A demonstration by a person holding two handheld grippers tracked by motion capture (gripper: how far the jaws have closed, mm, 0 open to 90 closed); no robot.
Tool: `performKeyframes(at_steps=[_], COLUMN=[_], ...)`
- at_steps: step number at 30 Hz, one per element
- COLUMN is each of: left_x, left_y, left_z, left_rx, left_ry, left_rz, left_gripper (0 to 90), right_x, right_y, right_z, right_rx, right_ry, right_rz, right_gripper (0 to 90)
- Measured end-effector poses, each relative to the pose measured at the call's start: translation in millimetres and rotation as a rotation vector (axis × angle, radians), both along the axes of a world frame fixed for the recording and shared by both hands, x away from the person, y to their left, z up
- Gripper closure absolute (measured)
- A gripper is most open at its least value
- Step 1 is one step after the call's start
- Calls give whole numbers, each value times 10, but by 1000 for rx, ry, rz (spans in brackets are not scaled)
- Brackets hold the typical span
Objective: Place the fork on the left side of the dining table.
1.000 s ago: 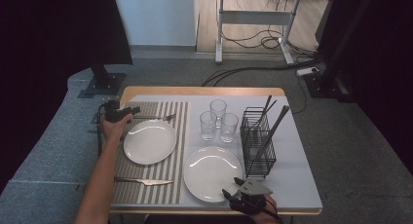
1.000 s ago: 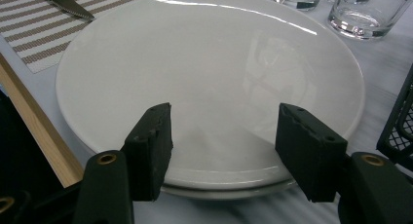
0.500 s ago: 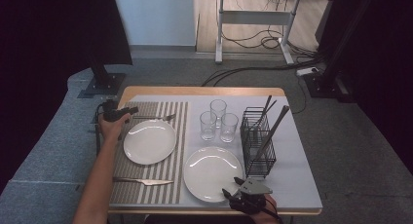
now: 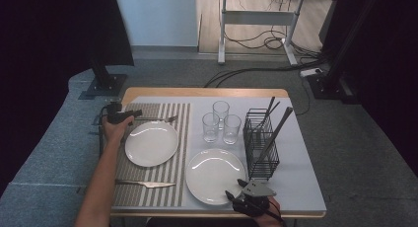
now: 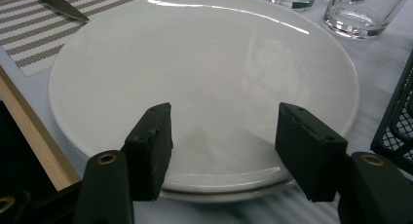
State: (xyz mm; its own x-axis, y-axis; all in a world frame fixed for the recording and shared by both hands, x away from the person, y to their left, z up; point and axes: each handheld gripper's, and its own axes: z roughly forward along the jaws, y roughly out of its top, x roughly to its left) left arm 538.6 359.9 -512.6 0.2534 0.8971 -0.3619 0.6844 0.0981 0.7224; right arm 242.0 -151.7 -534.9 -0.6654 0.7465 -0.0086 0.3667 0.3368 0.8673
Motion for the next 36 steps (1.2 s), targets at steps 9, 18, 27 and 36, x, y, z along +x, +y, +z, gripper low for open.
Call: performKeyframes(at_steps=[9, 18, 27, 36], left_x=[33, 40, 44, 47], left_y=[-36, -48, -49, -50], left_z=[6, -4, -15, -14], left_rx=[6, 23, 41, 57], left_ry=[11, 23, 28, 30], left_rz=[-20, -23, -25, -5], left_gripper=[460, 458, 457, 457], right_x=[0, -1, 2, 1], right_y=[-13, -19, -24, -26], right_z=[5, 7, 9, 9], right_rx=[1, 2, 2, 3], right_ry=[-3, -4, -6, -5], right_rz=[-4, -5, -6, -6], right_gripper=[388, 388, 388, 388])
